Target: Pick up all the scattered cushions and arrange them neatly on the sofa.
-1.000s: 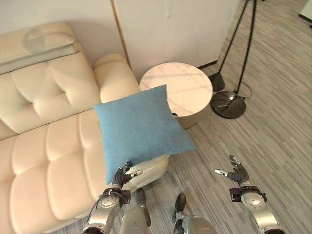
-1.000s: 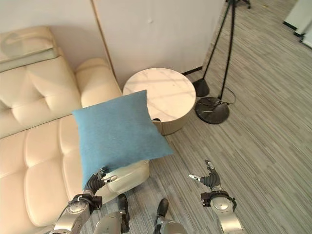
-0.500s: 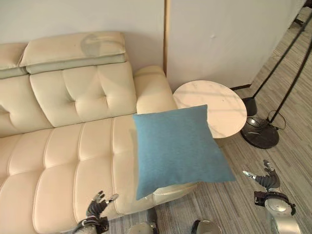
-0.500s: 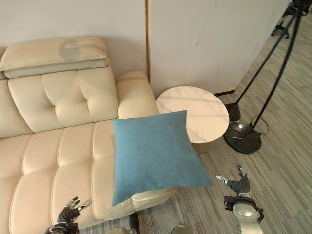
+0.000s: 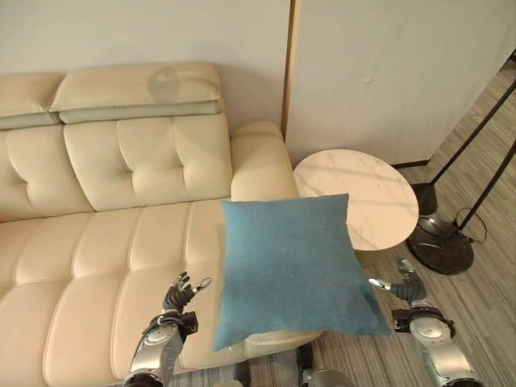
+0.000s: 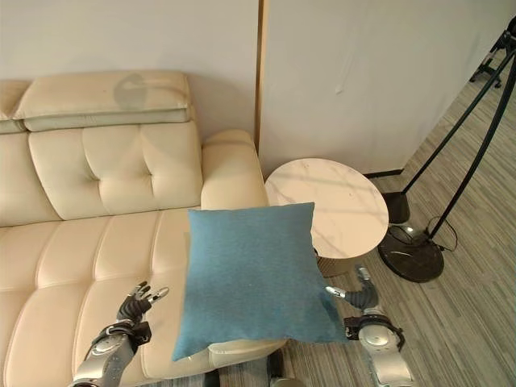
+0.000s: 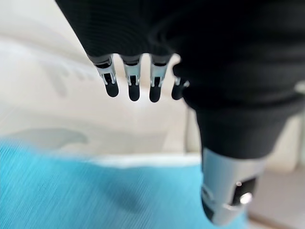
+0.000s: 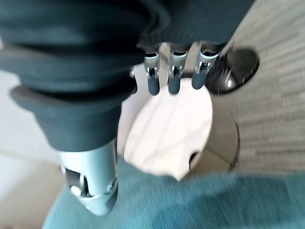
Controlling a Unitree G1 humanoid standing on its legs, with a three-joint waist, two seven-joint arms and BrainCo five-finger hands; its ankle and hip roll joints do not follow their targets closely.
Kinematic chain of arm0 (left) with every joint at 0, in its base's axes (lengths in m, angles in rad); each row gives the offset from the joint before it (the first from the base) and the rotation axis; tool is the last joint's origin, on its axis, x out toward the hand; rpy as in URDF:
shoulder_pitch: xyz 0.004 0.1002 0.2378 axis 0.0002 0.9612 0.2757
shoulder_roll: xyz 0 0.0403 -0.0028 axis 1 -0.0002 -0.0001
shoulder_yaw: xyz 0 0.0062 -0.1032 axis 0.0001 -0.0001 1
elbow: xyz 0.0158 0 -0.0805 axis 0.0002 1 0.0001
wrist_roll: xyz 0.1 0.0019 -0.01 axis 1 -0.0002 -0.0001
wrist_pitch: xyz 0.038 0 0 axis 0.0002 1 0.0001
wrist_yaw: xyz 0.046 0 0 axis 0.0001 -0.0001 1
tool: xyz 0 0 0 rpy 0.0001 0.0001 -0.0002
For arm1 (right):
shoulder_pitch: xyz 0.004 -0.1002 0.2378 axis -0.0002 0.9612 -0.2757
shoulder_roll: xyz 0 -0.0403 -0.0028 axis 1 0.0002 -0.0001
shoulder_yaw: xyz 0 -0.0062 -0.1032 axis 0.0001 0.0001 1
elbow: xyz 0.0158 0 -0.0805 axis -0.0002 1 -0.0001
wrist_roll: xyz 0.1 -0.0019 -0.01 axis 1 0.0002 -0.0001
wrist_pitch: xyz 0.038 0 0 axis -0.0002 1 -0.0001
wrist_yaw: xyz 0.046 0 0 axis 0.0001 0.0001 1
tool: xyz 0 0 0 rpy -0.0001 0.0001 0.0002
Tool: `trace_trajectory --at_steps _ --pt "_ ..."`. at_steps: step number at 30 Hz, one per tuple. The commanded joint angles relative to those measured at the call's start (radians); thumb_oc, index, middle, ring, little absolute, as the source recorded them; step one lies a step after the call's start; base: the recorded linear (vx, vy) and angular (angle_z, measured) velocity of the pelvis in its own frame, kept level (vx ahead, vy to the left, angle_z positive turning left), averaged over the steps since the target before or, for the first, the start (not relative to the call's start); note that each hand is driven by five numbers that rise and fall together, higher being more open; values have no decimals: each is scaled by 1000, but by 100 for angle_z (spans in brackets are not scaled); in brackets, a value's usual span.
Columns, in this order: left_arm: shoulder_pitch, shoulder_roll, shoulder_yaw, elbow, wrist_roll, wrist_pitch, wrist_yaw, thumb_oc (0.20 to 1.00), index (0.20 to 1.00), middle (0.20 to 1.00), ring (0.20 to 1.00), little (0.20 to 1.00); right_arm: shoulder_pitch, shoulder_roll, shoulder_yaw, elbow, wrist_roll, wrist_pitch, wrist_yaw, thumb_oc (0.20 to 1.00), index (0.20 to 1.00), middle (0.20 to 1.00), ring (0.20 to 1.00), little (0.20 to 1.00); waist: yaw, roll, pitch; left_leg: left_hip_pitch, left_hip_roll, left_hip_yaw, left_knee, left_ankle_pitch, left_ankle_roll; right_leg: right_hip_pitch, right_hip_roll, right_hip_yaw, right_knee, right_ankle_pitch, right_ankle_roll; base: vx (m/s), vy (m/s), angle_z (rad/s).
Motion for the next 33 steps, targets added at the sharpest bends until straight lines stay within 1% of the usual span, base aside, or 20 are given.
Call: trace_trajectory --at_steps 1,7,8,12,14,15,16,17,18,19,20,21,22,23,24,25,26,27,28,33 --pt "-105 23 -40 72 5 -14 -9 1000 1000 1000 1000 1000 -70 10 30 -64 12 -26 26 1000 1000 1000 1000 1000 -7 -15 13 5 -16 9 -1 -79 -8 22 -24 -6 76 -184 49 -1 -21 -5" --pt "-228 -34 -138 125 -4 -21 15 1000 1000 1000 1000 1000 -154 51 171 -86 59 -36 35 1000 1000 1000 1000 1000 -11 -30 77 -62 -4 12 -1 -58 -14 -43 -19 -3 77 -168 43 -87 -13 -6" --pt "-230 -34 -138 125 -4 -21 15 1000 1000 1000 1000 1000 -156 51 172 -85 59 -36 35 1000 1000 1000 1000 1000 -11 -30 76 -63 -4 12 -1 -58 -14 -45 -19 -3 77 -168 43 -92 -11 -5" --pt "-299 -63 -196 104 -71 -39 35 1000 1000 1000 1000 1000 -226 96 238 -63 174 -52 31 1000 1000 1000 1000 1000 -5 -41 120 -121 1 12 0 -34 -17 -104 -16 0 86 -152 39 -104 -6 0" --pt "-315 -74 -228 71 -97 -48 26 1000 1000 1000 1000 1000 -238 122 257 -36 263 -64 44 1000 1000 1000 1000 1000 1 -45 139 -137 0 12 2 -27 -19 -118 -17 -4 89 -146 38 -55 -4 1" --pt "-308 -79 -257 13 -118 -52 4 1000 1000 1000 1000 1000 -236 146 255 2 360 -83 56 1000 1000 1000 1000 1000 6 -46 152 -151 -2 8 3 -21 -20 -128 -20 -7 87 -140 39 0 0 0" --pt "-308 -79 -257 13 -118 -52 4 1000 1000 1000 1000 1000 -237 146 255 3 360 -83 56 1000 1000 1000 1000 1000 6 -46 152 -151 -2 8 3 -21 -20 -128 -20 -7 87 -140 39 0 0 0" --pt "-306 -82 -277 -16 -137 -54 -11 1000 1000 1000 1000 1000 -238 172 246 45 449 -96 61 1000 1000 1000 1000 1000 9 -43 160 -158 -3 6 4 -18 -20 -133 -21 -8 87 -137 39 -37 18 2" --pt "-305 -91 -295 -52 -185 -52 -31 1000 1000 1000 1000 1000 -259 217 236 116 606 -115 78 1000 1000 1000 1000 1000 16 -37 175 -171 -5 4 4 -14 -22 -143 -22 -9 85 -133 40 -43 24 2" --pt "-301 -99 -304 -62 -209 -54 -42 1000 1000 1000 1000 1000 -265 240 237 147 681 -124 97 1000 1000 1000 1000 1000 18 -32 182 -176 -5 3 4 -11 -24 -149 -22 -10 85 -132 39 -36 17 2" --pt "-301 -99 -304 -62 -209 -54 -42 1000 1000 1000 1000 1000 -266 240 237 148 681 -124 97 1000 1000 1000 1000 1000 18 -33 182 -176 -5 3 4 -11 -24 -149 -22 -10 85 -132 39 -33 0 4" --pt "-296 -119 -314 -79 -298 -55 -68 1000 1000 1000 1000 1000 -279 277 253 199 812 -133 134 1000 1000 1000 1000 1000 26 -28 198 -188 -7 -1 3 -5 -28 -157 -22 -15 85 -129 39 -38 -9 6" --pt "-292 -134 -319 -85 -357 -53 -81 1000 1000 1000 1000 1000 -290 291 265 214 862 -134 152 1000 1000 1000 1000 1000 32 -26 206 -194 -8 -4 2 -1 -29 -160 -23 -17 84 -129 39 -42 -10 5" --pt "-289 -142 -320 -86 -396 -52 -91 931 931 931 931 931 -298 295 273 222 889 -136 163 1000 1000 1000 1000 1000 34 -24 211 -198 -8 -5 2 0 -31 -162 -24 -19 85 -129 39 -15 -5 4" --pt "-289 -142 -320 -86 -396 -52 -91 780 780 780 780 780 -298 295 273 222 889 -136 163 1000 1000 1000 1000 1000 34 -24 211 -198 -8 -5 2 1 -31 -162 -24 -20 85 -129 39 -14 -6 6" --pt "-286 -154 -327 -82 -437 -47 -105 498 498 498 498 498 -308 301 283 232 917 -136 175 1000 1000 1000 1000 1000 38 -21 217 -202 -8 -8 0 3 -33 -166 -24 -22 85 -129 39 -31 -13 8" --pt "-283 -173 -334 -75 -509 -38 -129 200 200 200 200 200 -319 303 295 235 948 -139 198 495 495 495 495 495 43 -19 227 -210 -7 -11 -1 7 -36 -171 -25 -30 85 -129 39 -31 -13 8" --pt "-283 -173 -334 -75 -509 -38 -129 200 200 200 200 200 -319 303 295 235 948 -139 198 395 395 395 395 395 43 -19 227 -210 -7 -11 -1 7 -36 -171 -25 -30 85 -129 39 -37 -15 10" --pt "-282 -188 -341 -64 -566 -23 -156 200 200 200 200 200 -330 309 301 233 977 -147 215 200 200 200 200 200 47 -18 237 -216 -6 -12 -1 10 -38 -176 -25 -36 85 -127 39 -17 -6 12" --pt "-281 -206 -354 -62 -642 2 -210 200 200 200 200 200 -335 312 304 217 1005 -157 253 200 200 200 200 200 48 -20 247 -224 -2 -18 -1 12 -43 -177 -24 -44 74 -124 40 -15 -7 6"
